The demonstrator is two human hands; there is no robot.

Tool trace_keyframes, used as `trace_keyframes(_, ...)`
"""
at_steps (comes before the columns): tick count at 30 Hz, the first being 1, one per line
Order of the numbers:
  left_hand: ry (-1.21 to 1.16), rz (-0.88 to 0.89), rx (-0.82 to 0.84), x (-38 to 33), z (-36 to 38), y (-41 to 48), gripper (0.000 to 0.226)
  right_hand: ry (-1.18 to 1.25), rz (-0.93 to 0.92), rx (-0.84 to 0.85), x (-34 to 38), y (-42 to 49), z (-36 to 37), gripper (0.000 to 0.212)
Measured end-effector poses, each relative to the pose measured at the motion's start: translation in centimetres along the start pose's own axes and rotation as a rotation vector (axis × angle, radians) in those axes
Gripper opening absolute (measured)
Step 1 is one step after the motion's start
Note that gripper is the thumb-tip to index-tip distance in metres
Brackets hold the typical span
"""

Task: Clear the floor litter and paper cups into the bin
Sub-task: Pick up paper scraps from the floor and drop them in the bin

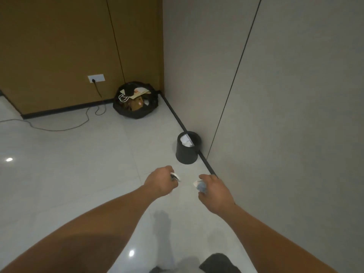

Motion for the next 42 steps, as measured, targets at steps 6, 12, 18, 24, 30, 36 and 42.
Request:
trace_keyframes(6, 0.008, 0.007, 0.073, -1.7, 3.5, 12.0, 0.027, -0.011, 0.04, 0.054, -3.7, 11.3, 1.9, 0.052)
trace_keyframes(12, 0.035, -0.035, 0.088, -4.3, 6.6, 23.8, 0.03, 0.016, 0.035, 0.097, -7.4, 24.6, 3.7, 0.053)
trace_keyframes(18, 0.005, -0.132, 0.148, -5.3, 9.5, 32.4, 0.028, -0.003, 0.013, 0.17, -10.4, 35.4, 5.2, 0.055)
trace_keyframes(24, -0.002, -0.236, 0.229, -2.3, 14.2, 41.8, 0.034, 0.015, 0.045, 0.243, -11.9, 44.1, 10.5, 0.054)
trace_keyframes(30, -0.044, -0.304, 0.318, 2.8, 22.8, 55.1, 0.032, 0.008, 0.141, 0.303, -14.4, 53.6, 20.3, 0.049)
trace_keyframes(36, -0.106, -0.32, 0.289, 9.1, 33.3, 64.3, 0.021, 0.008, 0.245, 0.279, -19.4, 64.2, 33.3, 0.042)
trace_keyframes(42, -0.154, -0.336, 0.278, 11.6, 44.5, 70.4, 0.01, -0.052, 0.199, 0.312, -26.2, 71.4, 45.6, 0.042)
Point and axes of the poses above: each hand's wrist, its own y-axis towards the middle knuckle, its own z-axis out of the palm, x = y × z, the point moved 5 cm from there along y, towards the middle knuckle, and after that the axes turned 15 degrees about -x, right-handed, at the moved point
